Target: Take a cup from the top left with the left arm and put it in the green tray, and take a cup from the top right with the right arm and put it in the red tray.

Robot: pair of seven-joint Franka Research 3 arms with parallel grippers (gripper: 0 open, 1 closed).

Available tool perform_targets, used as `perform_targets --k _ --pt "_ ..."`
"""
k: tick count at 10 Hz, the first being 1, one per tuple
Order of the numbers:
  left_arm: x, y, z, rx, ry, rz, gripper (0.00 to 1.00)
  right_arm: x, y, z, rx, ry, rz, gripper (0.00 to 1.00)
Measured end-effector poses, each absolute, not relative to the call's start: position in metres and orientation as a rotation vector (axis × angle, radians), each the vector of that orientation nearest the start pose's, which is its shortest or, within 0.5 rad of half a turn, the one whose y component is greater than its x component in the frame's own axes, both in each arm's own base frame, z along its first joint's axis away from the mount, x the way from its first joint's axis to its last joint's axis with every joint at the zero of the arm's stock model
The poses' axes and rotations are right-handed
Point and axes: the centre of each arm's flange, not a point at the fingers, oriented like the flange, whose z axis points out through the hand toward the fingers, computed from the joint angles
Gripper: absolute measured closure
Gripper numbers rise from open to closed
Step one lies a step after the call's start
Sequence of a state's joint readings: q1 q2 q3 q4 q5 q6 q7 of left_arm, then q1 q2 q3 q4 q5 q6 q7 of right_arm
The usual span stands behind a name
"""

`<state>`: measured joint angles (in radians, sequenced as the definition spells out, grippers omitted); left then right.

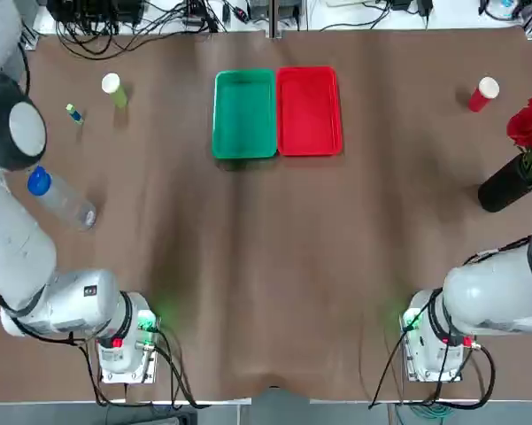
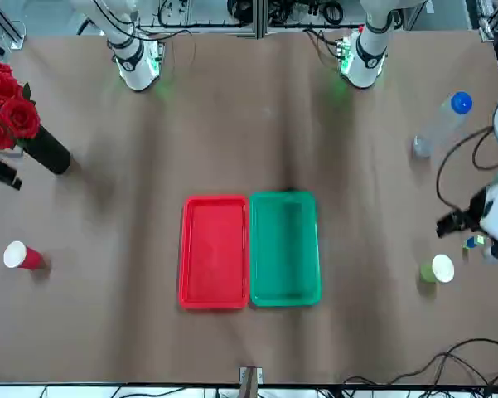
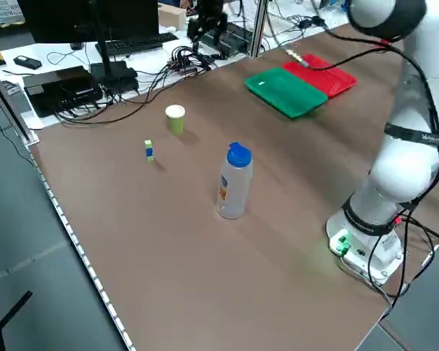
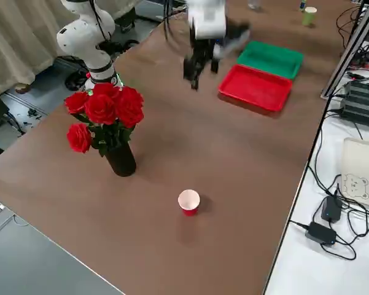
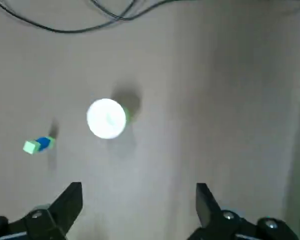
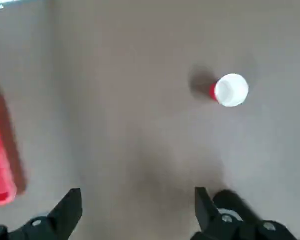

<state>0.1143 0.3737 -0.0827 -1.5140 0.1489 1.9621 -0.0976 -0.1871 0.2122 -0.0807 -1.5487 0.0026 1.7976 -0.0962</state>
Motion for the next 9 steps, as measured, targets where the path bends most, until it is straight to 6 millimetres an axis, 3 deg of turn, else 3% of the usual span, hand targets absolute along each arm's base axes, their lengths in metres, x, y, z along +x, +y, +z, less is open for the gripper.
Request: perform_targets --k 1,2,3,5,7,9 --pt "0.689 0.045 0.43 -3.015 -0.128 -0.141 0.0 0.622 -0.208 0.482 -3.146 0.265 -0.059 0.0" --pt "0.699 0.05 0.403 -3.019 -0.139 -0.168 0.0 0.631 -0.238 0.438 -3.139 0.262 -0.071 0.0" --pt "0.706 0.056 0.38 -3.023 -0.149 -0.191 0.02 0.638 -0.252 0.404 -3.13 0.239 -0.083 0.0" --pt "0.715 0.071 0.345 -3.029 -0.172 -0.231 0.05 0.65 -0.264 0.354 -3.113 0.163 -0.125 0.0" --pt "0.719 0.088 0.306 -3.035 -0.196 -0.239 0.13 0.651 -0.28 0.314 -3.123 0.081 -0.137 0.01" --pt "0.722 0.09 0.269 -3.045 -0.196 -0.23 0.18 0.652 -0.302 0.28 -3.157 0.03 -0.218 0.01"
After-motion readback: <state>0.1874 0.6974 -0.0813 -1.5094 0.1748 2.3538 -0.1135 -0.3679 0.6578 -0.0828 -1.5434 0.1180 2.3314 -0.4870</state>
